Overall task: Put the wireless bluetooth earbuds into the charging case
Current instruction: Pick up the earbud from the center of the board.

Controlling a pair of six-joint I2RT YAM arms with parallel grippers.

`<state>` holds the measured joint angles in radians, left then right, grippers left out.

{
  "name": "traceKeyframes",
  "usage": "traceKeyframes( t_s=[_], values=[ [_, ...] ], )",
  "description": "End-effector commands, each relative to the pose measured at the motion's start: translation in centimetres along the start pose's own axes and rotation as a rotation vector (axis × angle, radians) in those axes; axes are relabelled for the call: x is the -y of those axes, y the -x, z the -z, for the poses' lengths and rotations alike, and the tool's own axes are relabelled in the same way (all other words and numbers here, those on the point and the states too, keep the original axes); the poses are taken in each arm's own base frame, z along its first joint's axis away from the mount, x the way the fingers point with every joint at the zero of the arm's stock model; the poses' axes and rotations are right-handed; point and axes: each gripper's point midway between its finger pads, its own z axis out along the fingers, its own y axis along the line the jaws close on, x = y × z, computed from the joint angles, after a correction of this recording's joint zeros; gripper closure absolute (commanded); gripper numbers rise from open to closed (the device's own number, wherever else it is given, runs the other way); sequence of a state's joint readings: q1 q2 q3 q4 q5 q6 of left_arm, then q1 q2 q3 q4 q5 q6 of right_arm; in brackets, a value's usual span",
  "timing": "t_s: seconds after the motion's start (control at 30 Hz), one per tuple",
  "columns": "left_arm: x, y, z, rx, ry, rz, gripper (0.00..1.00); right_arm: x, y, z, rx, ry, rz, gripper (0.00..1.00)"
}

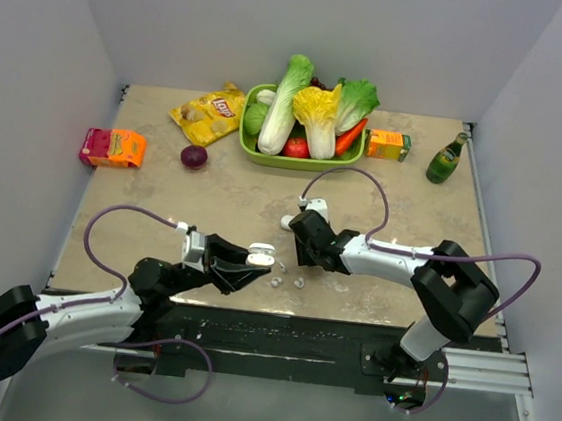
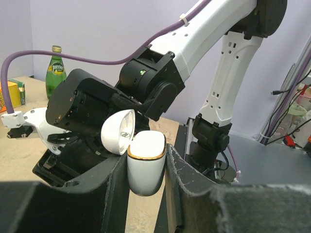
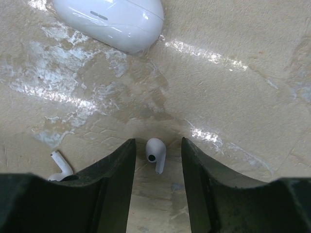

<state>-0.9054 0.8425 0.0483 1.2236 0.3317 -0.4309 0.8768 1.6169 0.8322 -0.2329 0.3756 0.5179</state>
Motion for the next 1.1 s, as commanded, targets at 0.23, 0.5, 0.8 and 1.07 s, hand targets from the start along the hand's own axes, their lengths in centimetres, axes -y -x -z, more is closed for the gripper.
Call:
traceKeyframes(
  t_s=[0.23, 0.5, 0.8, 1.07],
  values=[
    [-0.4, -7.0, 6.2, -0.147, 0.060, 0.061, 1.00, -0.5, -2.2, 0.0, -0.147, 0.003, 0.035, 0.56],
    [-0.3, -6.8, 6.1, -0.141, 0.055, 0.056, 1.00, -0.1, -3.0, 0.0, -0.177, -0.008, 0.046, 0.57],
    [-0.1, -6.8, 5.9, -0.146, 0.043, 0.055, 1.00, 0.2, -4.4, -0.2, -0.199, 0.007, 0.041, 0.57],
    [-0.1, -6.9, 5.8, -0.151, 0.043, 0.058, 1.00, 0.6, -5.0, -0.3, -0.208, 0.006, 0.040, 0.59]
  ],
)
